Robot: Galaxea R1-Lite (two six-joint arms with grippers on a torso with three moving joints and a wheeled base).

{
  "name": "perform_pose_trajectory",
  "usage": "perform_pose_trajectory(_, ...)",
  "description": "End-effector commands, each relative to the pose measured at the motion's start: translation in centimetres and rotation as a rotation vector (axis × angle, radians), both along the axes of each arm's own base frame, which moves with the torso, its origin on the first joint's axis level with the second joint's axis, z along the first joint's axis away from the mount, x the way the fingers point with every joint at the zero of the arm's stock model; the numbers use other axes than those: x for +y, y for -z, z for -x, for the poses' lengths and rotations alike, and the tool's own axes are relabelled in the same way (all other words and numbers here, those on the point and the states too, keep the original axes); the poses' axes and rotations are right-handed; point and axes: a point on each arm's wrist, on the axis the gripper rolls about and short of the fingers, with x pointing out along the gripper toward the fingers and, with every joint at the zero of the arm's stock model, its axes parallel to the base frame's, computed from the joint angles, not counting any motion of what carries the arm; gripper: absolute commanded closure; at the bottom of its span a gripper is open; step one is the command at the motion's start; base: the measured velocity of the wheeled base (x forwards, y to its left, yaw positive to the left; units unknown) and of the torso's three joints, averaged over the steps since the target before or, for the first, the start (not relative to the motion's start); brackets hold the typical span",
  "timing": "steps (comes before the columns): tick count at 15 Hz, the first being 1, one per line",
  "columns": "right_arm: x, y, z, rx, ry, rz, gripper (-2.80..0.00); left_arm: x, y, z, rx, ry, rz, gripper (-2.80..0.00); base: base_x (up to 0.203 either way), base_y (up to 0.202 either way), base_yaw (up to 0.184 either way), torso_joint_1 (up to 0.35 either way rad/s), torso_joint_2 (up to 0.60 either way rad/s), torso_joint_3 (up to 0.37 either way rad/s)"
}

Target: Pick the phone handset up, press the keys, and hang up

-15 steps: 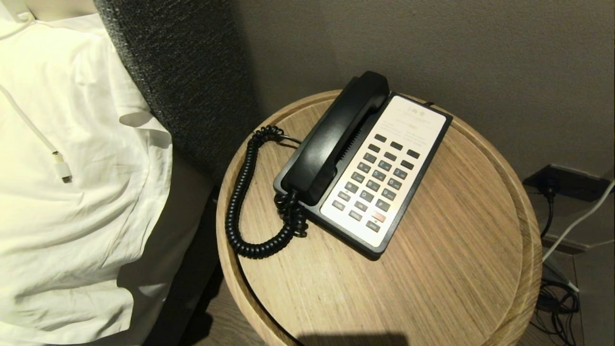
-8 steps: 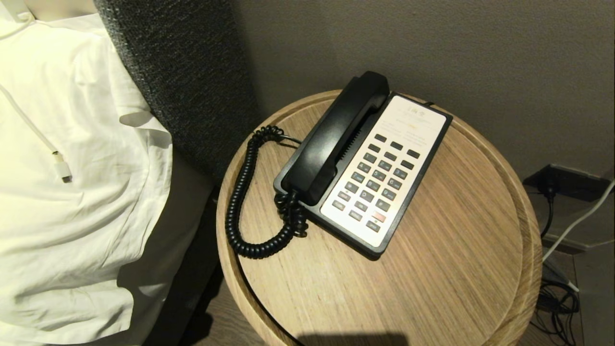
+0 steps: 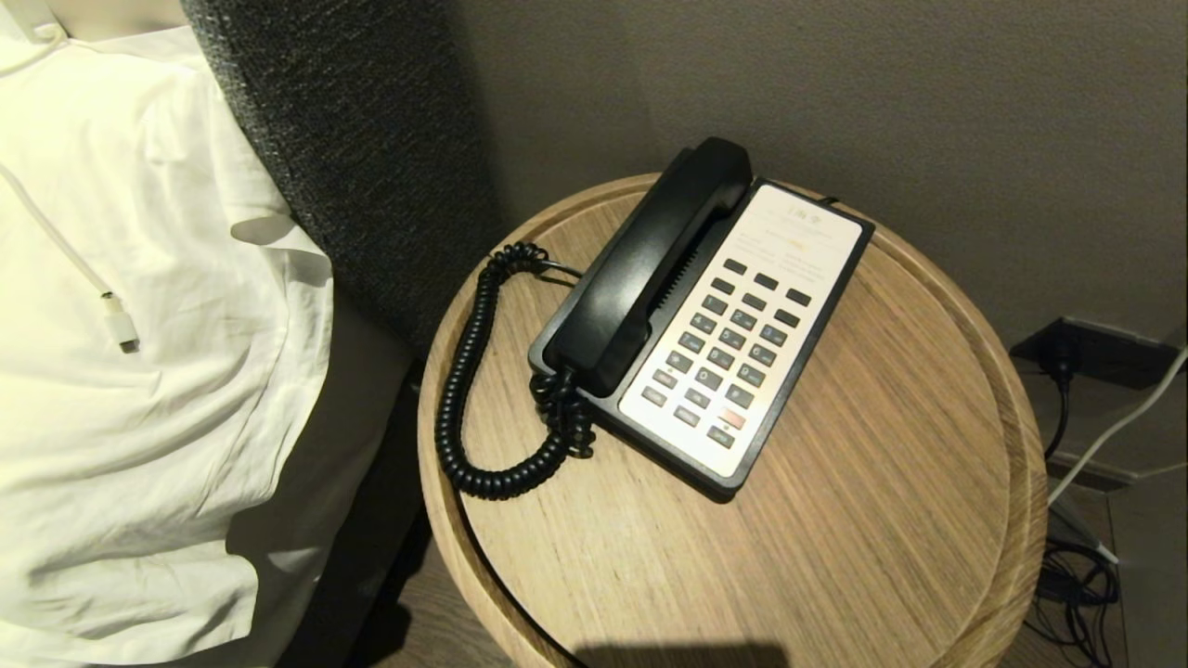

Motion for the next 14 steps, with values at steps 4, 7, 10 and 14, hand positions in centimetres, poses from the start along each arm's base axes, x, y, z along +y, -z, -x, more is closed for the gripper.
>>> perform_pose_trajectory(4, 0.0, 0.0, 0.0, 0.0, 0.0, 0.001, 0.0, 0.03, -0.02, 0.0, -0.001, -0.012, 0.04, 0.0, 0.0, 0.0, 0.0, 0.001, 0.0, 0.043)
perform_pose_trajectory(7, 0.0, 0.0, 0.0, 0.0, 0.0, 0.001, 0.0, 0.03, -0.02, 0.0, -0.001, -0.012, 0.04, 0.0, 0.0, 0.0, 0.0, 0.005, 0.0, 0.191)
perform_pose_trajectory(10, 0.0, 0.0, 0.0, 0.0, 0.0, 0.001, 0.0, 0.02, -0.02, 0.0, -0.001, -0.013, 0.038, 0.0, 0.0, 0.0, 0.0, 0.003, 0.0, 0.201)
perform_pose_trajectory(14, 0.0, 0.0, 0.0, 0.0, 0.0, 0.001, 0.0, 0.03, -0.03, 0.0, -0.003, -0.014, 0.046, 0.0, 0.0, 0.0, 0.0, 0.003, 0.0, 0.21)
